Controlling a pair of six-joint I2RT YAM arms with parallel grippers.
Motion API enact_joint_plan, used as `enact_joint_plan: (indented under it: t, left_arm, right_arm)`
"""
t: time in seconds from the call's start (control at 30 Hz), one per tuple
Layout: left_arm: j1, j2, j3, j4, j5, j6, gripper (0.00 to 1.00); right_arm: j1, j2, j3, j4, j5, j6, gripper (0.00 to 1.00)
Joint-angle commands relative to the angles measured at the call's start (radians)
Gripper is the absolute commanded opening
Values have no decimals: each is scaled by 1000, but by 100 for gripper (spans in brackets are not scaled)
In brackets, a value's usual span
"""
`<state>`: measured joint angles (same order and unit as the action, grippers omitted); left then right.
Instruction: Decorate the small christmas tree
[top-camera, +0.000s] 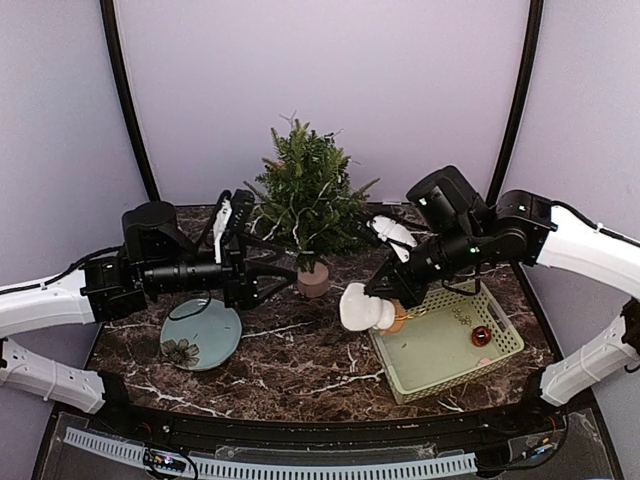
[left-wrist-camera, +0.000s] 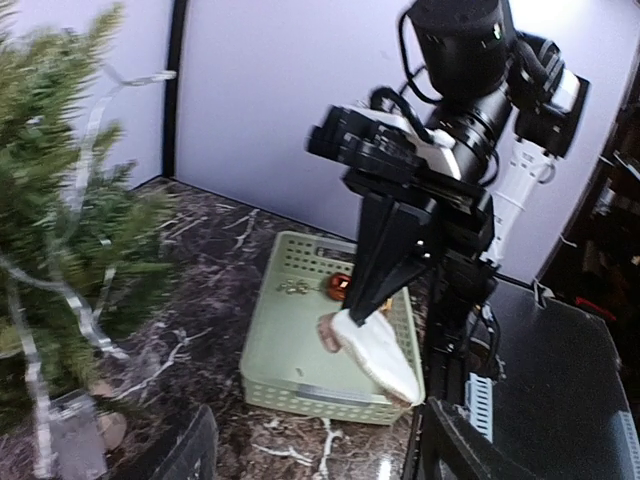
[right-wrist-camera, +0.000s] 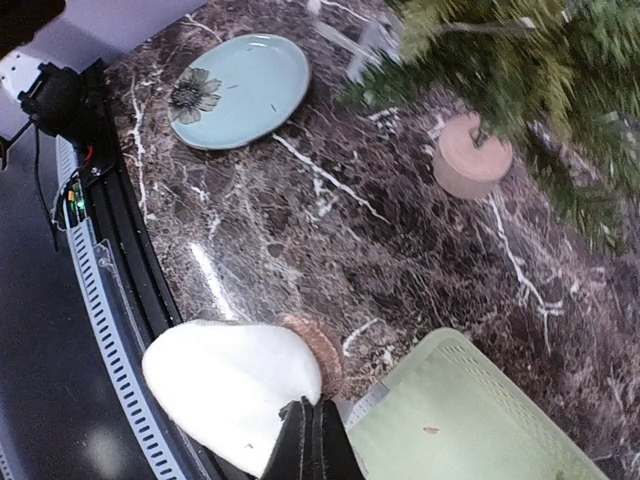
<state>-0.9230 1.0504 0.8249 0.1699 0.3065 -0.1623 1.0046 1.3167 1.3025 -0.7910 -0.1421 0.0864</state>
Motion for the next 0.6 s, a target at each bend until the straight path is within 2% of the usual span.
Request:
enact_joint_plan:
  t: [0.0, 0.2, 0.3, 0.4, 0.57]
  left_arm:
    - [-111, 39, 25, -2, 32, 53, 75]
    - [-160, 72, 10, 24, 19, 25, 78]
    - [-162, 63, -22, 79, 31, -36, 79]
    - [-165, 57, -78, 179, 23, -96, 81]
    - [-182, 81, -89, 209, -45, -129, 81]
  right_arm:
    - [128, 62, 113, -29, 95, -79, 0]
    - [229, 129, 212, -53, 254, -133, 0]
    - [252, 144, 236, -48, 330, -140, 0]
    - [264, 130, 233, 1, 357, -147, 0]
    - [277, 106, 228, 74, 360, -162, 0]
